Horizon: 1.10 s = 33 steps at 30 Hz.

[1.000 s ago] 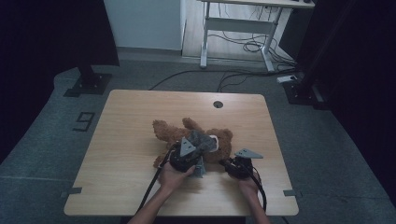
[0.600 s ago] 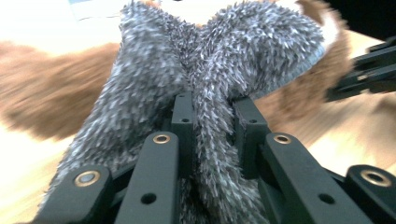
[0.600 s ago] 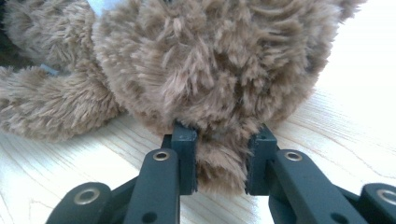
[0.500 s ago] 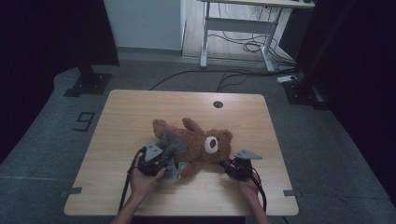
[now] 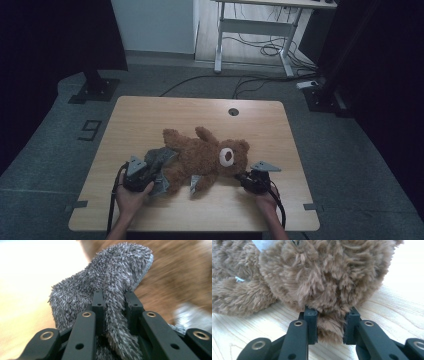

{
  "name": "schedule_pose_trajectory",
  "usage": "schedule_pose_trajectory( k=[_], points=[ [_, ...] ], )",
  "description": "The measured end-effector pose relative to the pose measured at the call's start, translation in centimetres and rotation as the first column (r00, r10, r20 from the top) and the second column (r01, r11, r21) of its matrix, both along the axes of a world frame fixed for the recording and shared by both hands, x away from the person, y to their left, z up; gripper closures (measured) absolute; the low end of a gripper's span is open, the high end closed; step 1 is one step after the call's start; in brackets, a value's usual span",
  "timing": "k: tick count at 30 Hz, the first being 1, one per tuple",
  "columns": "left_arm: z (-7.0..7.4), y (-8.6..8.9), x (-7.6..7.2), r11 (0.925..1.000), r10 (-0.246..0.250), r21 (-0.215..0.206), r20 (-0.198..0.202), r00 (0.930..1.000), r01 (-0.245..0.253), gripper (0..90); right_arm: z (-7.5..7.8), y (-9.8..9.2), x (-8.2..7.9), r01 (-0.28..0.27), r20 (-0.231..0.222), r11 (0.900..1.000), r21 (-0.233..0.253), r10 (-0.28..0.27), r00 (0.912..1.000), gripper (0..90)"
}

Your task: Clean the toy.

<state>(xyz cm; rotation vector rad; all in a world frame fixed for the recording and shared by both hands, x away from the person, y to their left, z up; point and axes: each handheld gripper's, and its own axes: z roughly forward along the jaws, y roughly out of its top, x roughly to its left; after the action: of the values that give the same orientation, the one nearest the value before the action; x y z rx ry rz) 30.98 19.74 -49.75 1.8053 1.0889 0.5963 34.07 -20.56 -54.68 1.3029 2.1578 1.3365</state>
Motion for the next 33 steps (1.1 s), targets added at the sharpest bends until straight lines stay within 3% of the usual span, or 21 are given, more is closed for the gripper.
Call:
schedule_pose_trajectory(
  k=[2, 4, 5, 8, 13, 15, 17, 20, 24, 29, 33],
  points=[
    [1.9, -2.2, -1.0, 0.9979, -0.064, -0.005, 0.067, 0.9957, 0.064, 74.0, 0.0, 0.0, 0.0, 0.000, 0.002, 1.000, 0.003, 0.000, 1.0000, 71.0],
    [3.3, -4.5, -1.4, 0.9913, -0.124, -0.032, 0.107, 0.9866, 0.128, 73.9, 0.1, 0.0, -0.1, 0.000, 0.004, 1.000, 0.007, 0.000, 1.0000, 71.0],
    [3.9, -5.7, -1.3, 0.9856, -0.156, -0.047, 0.114, 0.9811, 0.163, 74.0, 0.1, 0.0, -0.1, 0.000, 0.004, 1.000, 0.009, -0.001, 1.0000, 70.9],
    [4.8, -9.8, -0.5, 0.9703, -0.235, -0.032, 0.109, 0.9659, 0.240, 73.9, 0.2, 0.0, -0.2, 0.000, 0.004, 1.000, 0.018, 0.000, 1.0000, 70.9],
    [3.8, -16.5, 1.1, 0.9453, -0.326, 0.002, 0.056, 0.9438, 0.326, 73.7, 0.3, 0.0, -0.2, -0.003, 0.011, 0.999, 0.042, 0.002, 0.9999, 70.9],
    [3.0, -18.4, 1.6, 0.9428, -0.333, 0.030, 0.043, 0.9419, 0.332, 73.7, 0.4, 0.0, -0.3, -0.006, 0.011, 0.999, 0.045, 0.005, 0.9999, 70.9],
    [2.0, -19.5, 2.0, 0.9459, -0.323, 0.044, 0.029, 0.9461, 0.321, 73.6, 0.4, 0.0, -0.3, -0.006, 0.006, 0.999, 0.051, 0.005, 1.0000, 70.8],
    [1.0, -20.1, 1.9, 0.9497, -0.310, 0.060, 0.043, 0.9498, 0.307, 73.7, 0.1, -0.2, -0.1, 0.004, -0.015, 0.998, 0.064, -0.003, 0.9999, 70.8],
    [0.4, -19.5, 1.5, 0.9475, -0.311, 0.090, 0.035, 0.9498, 0.307, 73.8, 0.2, -0.3, 0.0, -0.001, -0.018, 0.998, 0.065, 0.003, 0.9998, 70.9],
    [-1.5, -17.7, 1.7, 0.9454, -0.303, 0.109, -0.058, 0.9514, 0.307, 73.8, 0.2, -0.4, 0.1, 0.003, -0.028, 0.998, 0.068, -0.001, 0.9996, 70.9],
    [-2.6, -16.0, 1.5, 0.9442, -0.307, 0.095, -0.098, 0.9467, 0.316, 74.1, 0.2, -0.5, 0.1, -0.003, -0.030, 0.998, 0.063, 0.005, 0.9995, 70.9]
  ],
)
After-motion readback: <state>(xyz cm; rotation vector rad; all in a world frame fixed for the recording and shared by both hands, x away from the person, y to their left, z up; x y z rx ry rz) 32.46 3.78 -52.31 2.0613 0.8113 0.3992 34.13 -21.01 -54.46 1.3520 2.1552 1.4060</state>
